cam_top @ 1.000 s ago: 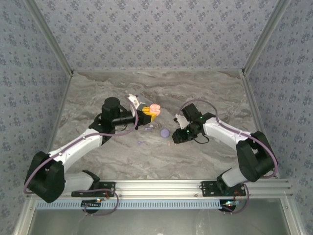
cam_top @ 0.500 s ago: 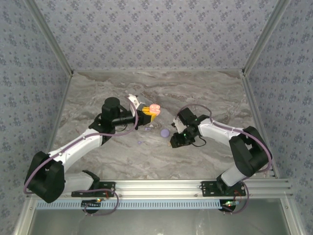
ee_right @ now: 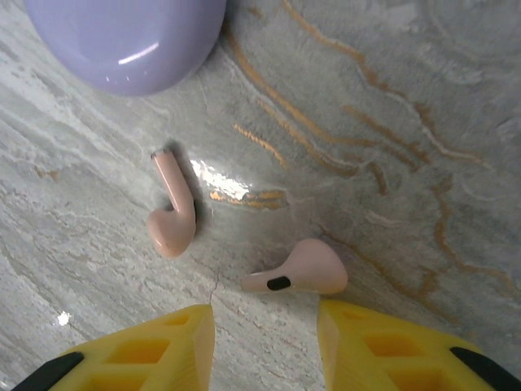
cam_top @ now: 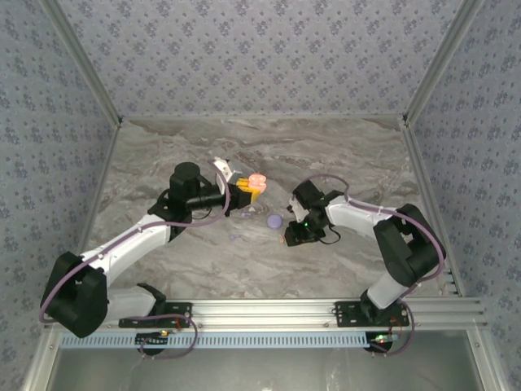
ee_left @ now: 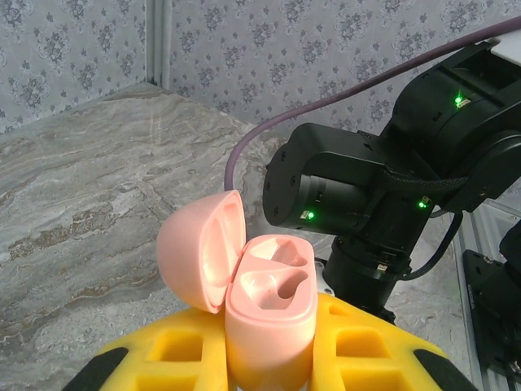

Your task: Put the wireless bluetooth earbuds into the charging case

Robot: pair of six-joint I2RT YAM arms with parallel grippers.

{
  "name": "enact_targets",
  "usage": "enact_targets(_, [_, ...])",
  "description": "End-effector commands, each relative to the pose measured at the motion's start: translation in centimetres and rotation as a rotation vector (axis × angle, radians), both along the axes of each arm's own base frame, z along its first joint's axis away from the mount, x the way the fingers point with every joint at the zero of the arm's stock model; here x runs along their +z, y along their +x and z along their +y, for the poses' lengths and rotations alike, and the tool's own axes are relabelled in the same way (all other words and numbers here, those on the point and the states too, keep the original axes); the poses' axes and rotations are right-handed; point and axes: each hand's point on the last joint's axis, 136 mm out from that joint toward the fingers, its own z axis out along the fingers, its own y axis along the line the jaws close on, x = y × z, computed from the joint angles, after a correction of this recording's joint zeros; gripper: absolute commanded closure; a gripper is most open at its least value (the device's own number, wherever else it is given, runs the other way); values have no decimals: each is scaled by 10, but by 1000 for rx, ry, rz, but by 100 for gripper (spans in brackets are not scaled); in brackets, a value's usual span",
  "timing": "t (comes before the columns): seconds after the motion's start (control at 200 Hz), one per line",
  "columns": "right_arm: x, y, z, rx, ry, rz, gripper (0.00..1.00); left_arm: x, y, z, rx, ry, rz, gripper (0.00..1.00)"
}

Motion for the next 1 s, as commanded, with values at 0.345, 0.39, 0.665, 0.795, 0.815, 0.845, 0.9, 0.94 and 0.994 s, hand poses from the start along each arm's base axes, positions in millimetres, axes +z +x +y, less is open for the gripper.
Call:
enact_targets(0.345, [2, 15, 6, -17, -46, -36, 64, 10, -8, 1, -14, -8, -44, 81])
enact_targets(0.39, [1, 14, 5, -12, -61, -39, 66, 9, -8, 1, -15, -6, -45, 81])
enact_targets(0.665, [-9, 11, -5, 16, -178, -60, 77, 7, -9, 2, -11, -3, -41, 81])
enact_targets(0.795, [-10, 14, -8, 11, -218, -91, 84, 7, -9, 2, -8, -3, -41, 82])
enact_targets(0.815, [-9, 15, -9, 8, -220, -96, 85, 7, -9, 2, -8, -3, -41, 82])
enact_targets(0.845, [-8, 15, -10, 0, -226, -102, 86, 7, -9, 3, -7, -3, -40, 82])
enact_targets(0.9, [-5, 19, -12, -20, -235, -121, 88, 8, -9, 3, -7, -5, -43, 82])
enact_targets(0.94, [-3, 23, -14, -38, -238, -134, 89, 8, -10, 3, -5, -4, -42, 82])
enact_targets(0.994, [0, 29, -17, -68, -243, -151, 90, 7, -10, 3, -4, -3, -39, 82])
